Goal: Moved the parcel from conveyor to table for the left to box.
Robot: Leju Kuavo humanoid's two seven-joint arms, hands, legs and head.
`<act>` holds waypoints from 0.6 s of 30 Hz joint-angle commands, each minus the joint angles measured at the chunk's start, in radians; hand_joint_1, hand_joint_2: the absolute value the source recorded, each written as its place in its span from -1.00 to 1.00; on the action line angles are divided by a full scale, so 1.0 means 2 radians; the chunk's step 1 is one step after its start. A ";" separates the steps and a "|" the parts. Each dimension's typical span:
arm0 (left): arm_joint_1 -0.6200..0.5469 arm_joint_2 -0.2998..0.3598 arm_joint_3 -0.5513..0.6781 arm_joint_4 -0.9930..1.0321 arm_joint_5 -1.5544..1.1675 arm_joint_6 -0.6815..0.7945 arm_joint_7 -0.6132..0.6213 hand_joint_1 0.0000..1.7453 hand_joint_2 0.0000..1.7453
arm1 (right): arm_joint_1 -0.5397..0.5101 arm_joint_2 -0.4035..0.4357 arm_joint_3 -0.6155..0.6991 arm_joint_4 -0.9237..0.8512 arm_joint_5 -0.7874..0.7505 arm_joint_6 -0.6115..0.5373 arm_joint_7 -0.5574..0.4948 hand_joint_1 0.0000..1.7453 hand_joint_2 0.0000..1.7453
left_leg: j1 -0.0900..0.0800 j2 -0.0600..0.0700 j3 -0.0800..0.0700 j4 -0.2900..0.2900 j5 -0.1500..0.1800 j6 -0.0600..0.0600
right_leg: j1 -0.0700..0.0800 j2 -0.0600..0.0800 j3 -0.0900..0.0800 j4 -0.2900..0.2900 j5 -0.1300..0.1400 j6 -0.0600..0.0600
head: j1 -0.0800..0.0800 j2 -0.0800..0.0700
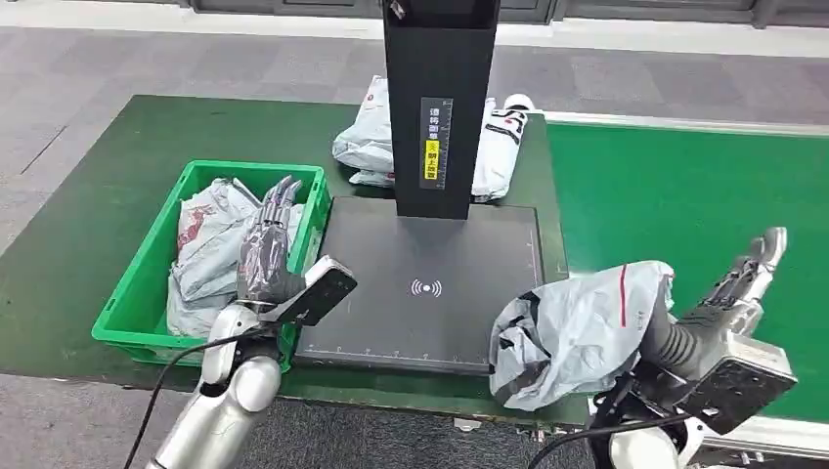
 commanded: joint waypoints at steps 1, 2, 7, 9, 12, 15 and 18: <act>-0.046 0.014 -0.033 0.066 0.000 -0.003 0.005 -1.00 1.00 | -0.094 -0.008 -0.029 0.148 0.003 0.069 0.043 -1.00 1.00 | 0.000 0.001 0.002 -0.001 0.000 0.000 | 0.000 0.000 0.002 -0.001 0.000 0.000 | 0.000 0.000; -0.050 0.013 -0.034 0.071 0.000 -0.003 0.004 -1.00 1.00 | -0.117 -0.012 -0.028 0.177 0.000 0.090 0.053 -1.00 1.00 | 0.000 0.001 0.003 -0.002 0.000 0.000 | 0.000 0.000 0.004 -0.003 0.000 0.000 | 0.000 0.000; -0.060 0.010 -0.036 0.081 0.002 -0.004 0.002 -1.00 1.00 | -0.182 -0.012 -0.040 0.267 -0.004 0.117 0.047 -1.00 1.00 | 0.000 0.003 0.002 -0.001 0.000 0.000 | 0.000 0.003 0.001 -0.001 0.002 0.000 | 0.000 0.000; -0.059 0.011 -0.036 0.080 0.002 -0.003 0.002 -1.00 1.00 | -0.173 -0.010 -0.042 0.255 -0.004 0.117 0.047 -1.00 1.00 | 0.000 0.002 0.002 -0.001 0.001 0.000 | 0.000 0.001 0.002 -0.002 0.002 0.000 | 0.000 0.000; -0.058 0.011 -0.036 0.079 0.002 -0.003 0.002 -1.00 1.00 | -0.170 -0.009 -0.042 0.251 -0.004 0.117 0.047 -1.00 1.00 | 0.000 0.000 0.002 -0.001 0.002 0.001 | 0.000 -0.001 0.002 -0.001 0.002 0.000 | 0.000 0.000; -0.060 0.011 -0.038 0.081 0.002 -0.005 0.001 -1.00 1.00 | -0.181 -0.019 -0.032 0.263 0.017 0.126 0.071 -1.00 1.00 | 0.000 0.001 0.002 -0.001 0.002 0.001 | 0.000 0.000 0.002 -0.001 0.002 0.000 | 0.000 0.000; -0.061 0.015 -0.047 0.083 -0.001 -0.010 -0.005 -1.00 1.00 | -0.322 -0.039 -0.029 0.423 0.020 0.171 0.097 -1.00 1.00 | 0.000 0.002 0.002 -0.001 0.002 0.001 | 0.000 0.001 0.002 -0.001 0.002 0.000 | 0.000 0.000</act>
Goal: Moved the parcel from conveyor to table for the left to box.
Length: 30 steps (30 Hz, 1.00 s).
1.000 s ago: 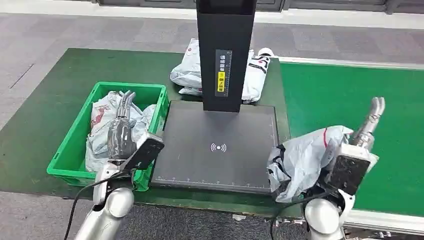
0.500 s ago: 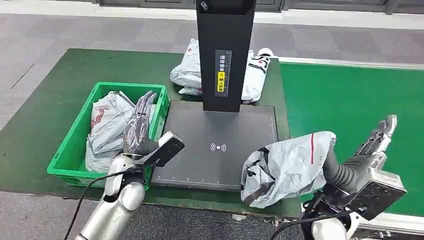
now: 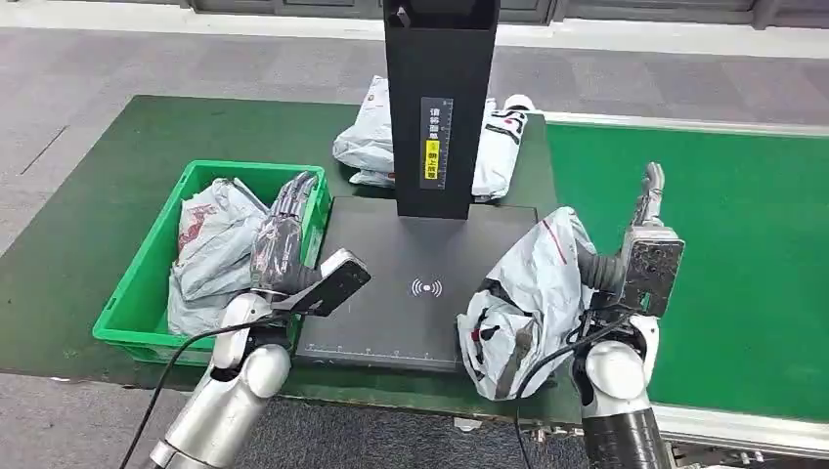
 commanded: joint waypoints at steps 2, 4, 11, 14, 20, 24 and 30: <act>-0.033 0.017 -0.038 0.044 0.004 -0.008 -0.008 -1.00 1.00 | -0.272 -0.042 -0.004 0.340 0.049 0.050 0.059 -1.00 1.00 | 0.000 0.003 0.001 0.000 0.000 0.000 | 0.000 0.003 0.000 0.000 0.001 0.000 | 0.000 0.000; -0.042 0.021 -0.043 0.052 0.014 -0.008 -0.009 -1.00 1.00 | -0.392 -0.057 0.015 0.474 0.078 0.065 0.119 -1.00 1.00 | 0.000 0.005 0.000 0.001 0.000 0.000 | 0.000 0.005 -0.001 0.001 0.002 0.000 | 0.000 0.000; -0.023 0.043 -0.008 0.023 0.004 0.022 0.023 -1.00 1.00 | -0.546 -0.113 -0.001 0.611 0.088 0.104 0.266 -1.00 1.00 | -0.002 0.000 -0.004 0.001 0.006 0.001 | -0.002 0.000 -0.004 0.001 0.006 0.001 | 0.000 0.000; 0.006 0.062 0.007 0.008 -0.002 0.030 0.023 -1.00 1.00 | -0.541 -0.125 -0.016 0.614 0.079 0.106 0.267 -1.00 1.00 | -0.001 -0.004 -0.004 0.000 0.006 0.001 | -0.001 -0.003 -0.002 0.000 0.005 0.001 | 0.000 0.000; 0.050 0.073 0.014 -0.027 0.000 0.039 0.027 -1.00 1.00 | -0.536 -0.145 -0.022 0.620 0.086 0.097 0.298 -1.00 1.00 | -0.001 -0.004 -0.004 0.000 0.006 0.001 | -0.001 -0.002 -0.002 0.000 0.005 0.001 | 0.000 0.000; 0.065 0.080 0.018 -0.046 -0.005 0.033 0.035 -1.00 1.00 | -0.523 -0.164 -0.022 0.620 0.091 0.102 0.300 -1.00 1.00 | -0.001 -0.004 -0.004 0.000 0.005 0.001 | -0.001 -0.002 -0.002 -0.001 0.005 0.001 | 0.000 0.000; 0.044 0.082 0.010 -0.029 0.001 0.018 0.032 -1.00 1.00 | -0.508 -0.158 0.007 0.621 0.113 0.216 0.304 -1.00 1.00 | -0.001 -0.004 -0.003 -0.001 0.005 0.001 | -0.001 -0.003 -0.002 -0.001 0.005 0.001 | 0.000 0.000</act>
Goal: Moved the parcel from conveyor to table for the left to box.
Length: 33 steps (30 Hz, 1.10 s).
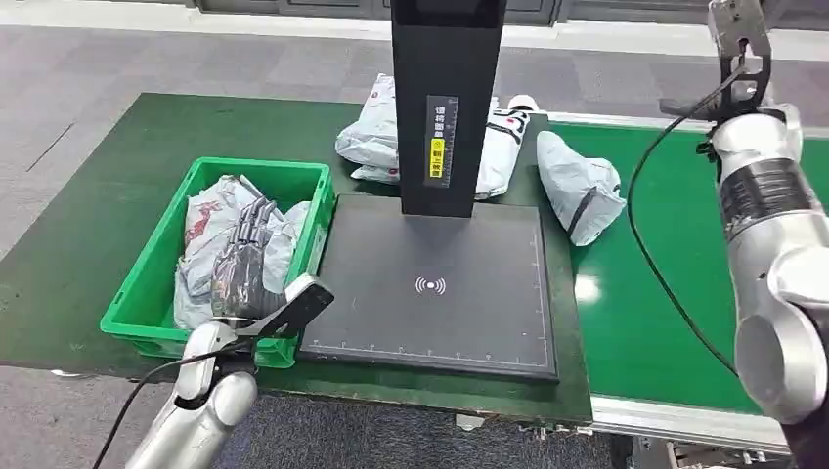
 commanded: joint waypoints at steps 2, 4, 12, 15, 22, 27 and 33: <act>-0.022 0.012 -0.001 0.020 0.005 -0.018 -0.001 -1.00 1.00 | -0.005 -0.003 0.033 0.050 0.032 0.175 -0.018 -1.00 1.00 | 0.000 0.002 0.002 -0.001 0.000 0.000 | 0.000 0.001 0.001 -0.001 0.000 0.000 | 0.000 0.000; -0.024 0.010 -0.004 0.019 0.007 -0.022 -0.002 -1.00 1.00 | 0.006 0.009 0.047 0.047 0.040 0.215 -0.035 -1.00 1.00 | 0.000 0.002 0.001 0.000 0.000 0.000 | 0.000 0.002 0.000 0.000 0.000 0.000 | 0.000 0.000; -0.045 0.001 -0.011 0.029 0.014 -0.043 -0.002 -1.00 1.00 | 0.035 0.025 0.116 0.029 0.067 0.401 -0.159 -1.00 1.00 | 0.000 0.002 0.002 -0.001 0.000 0.000 | 0.000 0.001 0.001 0.000 0.000 0.000 | 0.000 0.000; -0.014 0.004 0.005 0.001 0.008 -0.043 0.013 -1.00 1.00 | 0.054 0.022 0.154 0.024 0.097 0.365 -0.139 -1.00 1.00 | 0.000 0.003 0.002 -0.001 0.000 0.000 | 0.001 0.003 0.001 -0.001 0.000 0.000 | 0.000 0.000; 0.045 0.002 0.025 -0.047 -0.002 -0.045 0.017 -1.00 1.00 | 0.077 -0.038 0.147 0.040 0.133 0.166 0.018 -1.00 1.00 | 0.000 0.001 0.002 -0.001 0.000 0.000 | 0.001 0.000 0.002 -0.001 0.000 0.000 | 0.000 0.000; 0.040 0.000 0.026 -0.035 -0.001 -0.042 0.013 -1.00 1.00 | 0.105 -0.059 0.118 0.045 0.121 0.129 0.024 -1.00 1.00 | 0.000 -0.002 0.002 -0.001 0.000 0.001 | 0.000 -0.002 0.003 -0.003 -0.001 0.000 | 0.000 0.000; 0.043 0.002 0.029 -0.032 0.002 -0.038 0.010 -1.00 1.00 | 0.123 -0.061 0.100 0.046 0.115 0.109 0.030 -1.00 1.00 | 0.000 0.000 0.001 -0.001 -0.001 0.001 | 0.000 -0.001 0.001 -0.002 0.000 0.000 | 0.000 0.000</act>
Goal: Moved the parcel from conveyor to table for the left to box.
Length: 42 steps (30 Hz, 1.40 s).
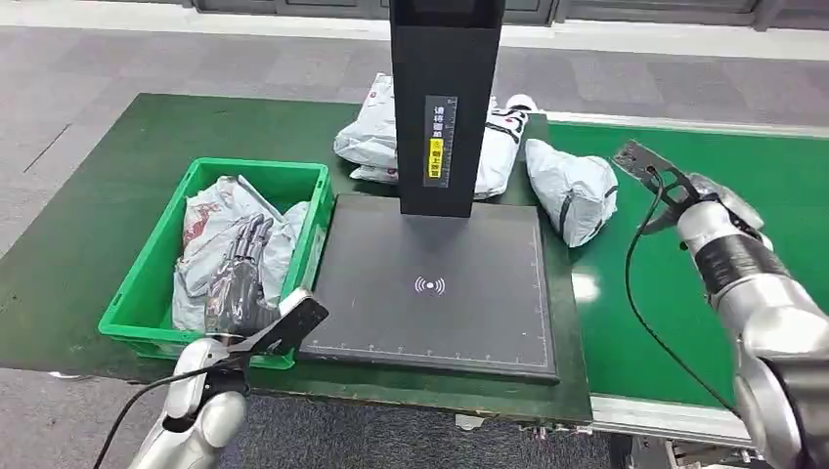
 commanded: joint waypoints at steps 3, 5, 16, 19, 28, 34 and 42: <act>0.001 0.000 0.016 0.014 0.003 0.001 -0.003 -1.00 1.00 | 0.016 -0.015 -0.014 0.031 -0.007 -0.018 0.005 -1.00 1.00 | 0.000 0.001 0.001 0.000 0.000 0.000 | 0.000 0.000 0.001 0.000 0.000 0.000 | 0.000 0.000; 0.001 0.000 0.016 0.014 0.003 0.001 -0.003 -1.00 1.00 | 0.016 -0.015 -0.014 0.031 -0.007 -0.018 0.005 -1.00 1.00 | 0.000 0.001 0.002 -0.001 0.000 0.000 | 0.000 0.000 0.001 0.000 0.000 0.000 | 0.000 0.000; 0.013 0.005 0.028 0.017 0.006 0.016 -0.004 -1.00 1.00 | 0.016 -0.020 -0.055 0.041 -0.021 -0.041 0.037 -1.00 1.00 | 0.000 0.002 0.002 -0.001 0.000 0.000 | 0.000 0.001 0.001 0.000 0.000 0.000 | 0.000 0.000; 0.009 0.005 0.026 0.024 0.007 0.015 -0.004 -1.00 1.00 | 0.022 -0.017 -0.088 0.040 -0.052 -0.026 0.018 -1.00 1.00 | 0.000 0.001 0.001 0.000 0.000 0.000 | 0.000 0.000 0.001 0.000 0.000 0.000 | 0.000 0.000; 0.004 0.004 0.023 0.030 0.007 0.017 -0.012 -1.00 1.00 | 0.054 -0.002 -0.259 0.038 -0.233 0.077 -0.084 -1.00 1.00 | 0.000 0.001 0.003 -0.002 0.000 0.000 | 0.000 0.000 0.003 -0.002 0.000 0.000 | 0.000 0.000; 0.004 0.006 0.018 0.034 0.007 0.017 -0.020 -1.00 1.00 | 0.064 0.000 -0.291 0.037 -0.269 0.105 -0.094 -1.00 1.00 | 0.000 0.002 0.003 -0.002 -0.001 0.000 | 0.000 0.001 0.002 -0.001 0.000 0.000 | 0.000 0.000; 0.000 0.012 0.009 0.046 0.022 0.022 -0.035 -1.00 1.00 | 0.075 -0.002 -0.321 0.036 -0.304 0.123 -0.099 -1.00 1.00 | 0.000 0.002 0.002 -0.001 0.000 0.000 | 0.000 0.000 0.002 -0.001 0.000 0.000 | 0.000 0.000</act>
